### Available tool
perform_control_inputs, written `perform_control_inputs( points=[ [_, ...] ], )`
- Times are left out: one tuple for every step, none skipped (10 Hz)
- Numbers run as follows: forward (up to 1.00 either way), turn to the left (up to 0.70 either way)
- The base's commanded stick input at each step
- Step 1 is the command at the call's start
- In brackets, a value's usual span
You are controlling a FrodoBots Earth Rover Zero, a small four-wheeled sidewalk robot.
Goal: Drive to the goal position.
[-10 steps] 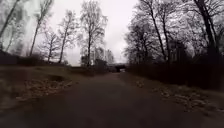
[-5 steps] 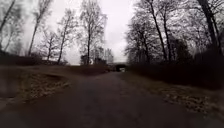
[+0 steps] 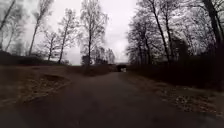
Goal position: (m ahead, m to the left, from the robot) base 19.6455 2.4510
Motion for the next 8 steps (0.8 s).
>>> perform_control_inputs(
  points=[
    [0.7,0.0],
    [0.7,0.0],
    [0.7,0.0],
    [0.7,0.0],
    [0.7,0.0],
    [0.7,0.0],
    [0.7,0.0],
    [0.7,0.0]
  ],
)
